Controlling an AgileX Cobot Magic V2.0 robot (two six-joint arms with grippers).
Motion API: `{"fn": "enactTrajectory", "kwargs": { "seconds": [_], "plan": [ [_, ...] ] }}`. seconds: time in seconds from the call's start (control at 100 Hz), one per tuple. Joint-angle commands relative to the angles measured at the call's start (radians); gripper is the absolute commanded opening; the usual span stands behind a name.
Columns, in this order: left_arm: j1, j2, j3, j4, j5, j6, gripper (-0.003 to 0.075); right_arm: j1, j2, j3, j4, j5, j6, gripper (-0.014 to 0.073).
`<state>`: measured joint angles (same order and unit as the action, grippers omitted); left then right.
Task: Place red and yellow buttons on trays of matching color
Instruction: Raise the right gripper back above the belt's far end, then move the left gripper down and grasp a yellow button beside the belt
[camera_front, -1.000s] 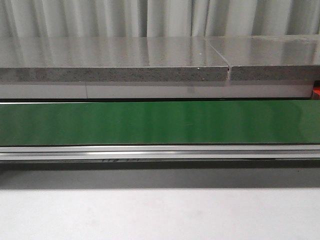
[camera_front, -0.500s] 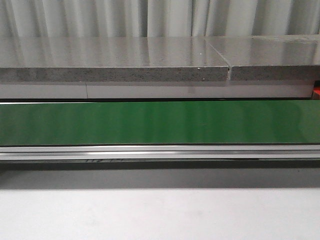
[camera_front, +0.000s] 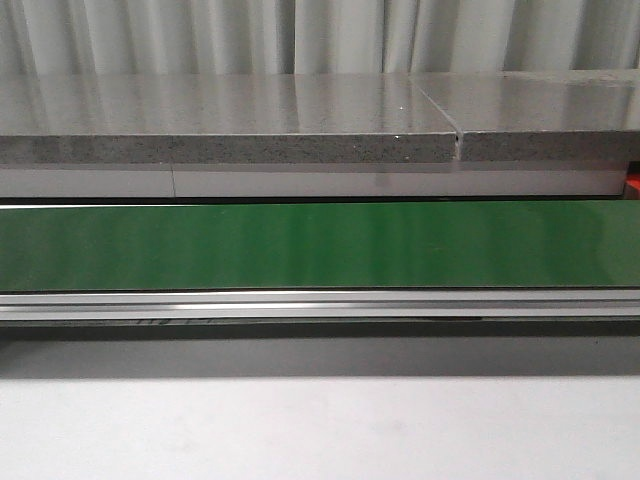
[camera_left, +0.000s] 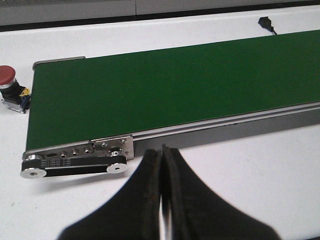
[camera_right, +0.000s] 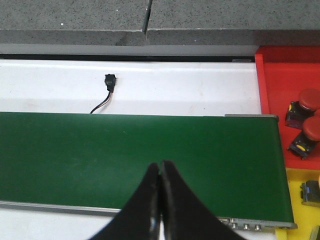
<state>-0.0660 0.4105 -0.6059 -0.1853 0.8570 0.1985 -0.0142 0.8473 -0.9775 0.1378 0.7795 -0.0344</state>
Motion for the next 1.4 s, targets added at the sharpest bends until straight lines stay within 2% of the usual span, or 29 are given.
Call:
{"fn": "enactTrajectory", "kwargs": {
  "seconds": [0.0,0.41,0.65,0.82,1.18,1.27,1.32,1.39],
  "plan": [
    [-0.007,0.004,-0.028,-0.022,-0.064,-0.002,-0.0021,-0.001,-0.096,0.037,-0.002,-0.078,-0.008,-0.0067],
    [-0.007,0.004,-0.028,-0.02,-0.068,-0.002,-0.0021,-0.001,-0.436,0.265,-0.001,-0.114,-0.008,-0.0067],
    [-0.007,0.037,-0.028,-0.006,-0.068,-0.002,-0.0021,-0.001,-0.452,0.274,-0.001,-0.096,-0.008,-0.0067],
    [0.014,0.116,-0.041,0.034,-0.1,-0.096,-0.0021,-0.001,-0.452,0.274,-0.001,-0.088,-0.008,-0.0067],
    [0.136,0.34,-0.134,0.047,-0.147,-0.115,-0.0015,-0.001,-0.452,0.274,-0.001,-0.088,-0.008,-0.0067],
    [0.173,0.384,-0.168,0.047,-0.159,-0.115,0.0063,-0.001,-0.452,0.274,-0.001,-0.088,-0.008,-0.0067],
    [0.185,0.404,-0.183,0.049,-0.169,-0.115,0.0146,-0.001,-0.452,0.274,-0.001,-0.088,-0.008,-0.0067],
    [0.19,0.43,-0.204,0.06,-0.187,-0.115,0.03,-0.001,-0.452,0.274,-0.001,-0.088,-0.008,-0.0067]
  ]
}}
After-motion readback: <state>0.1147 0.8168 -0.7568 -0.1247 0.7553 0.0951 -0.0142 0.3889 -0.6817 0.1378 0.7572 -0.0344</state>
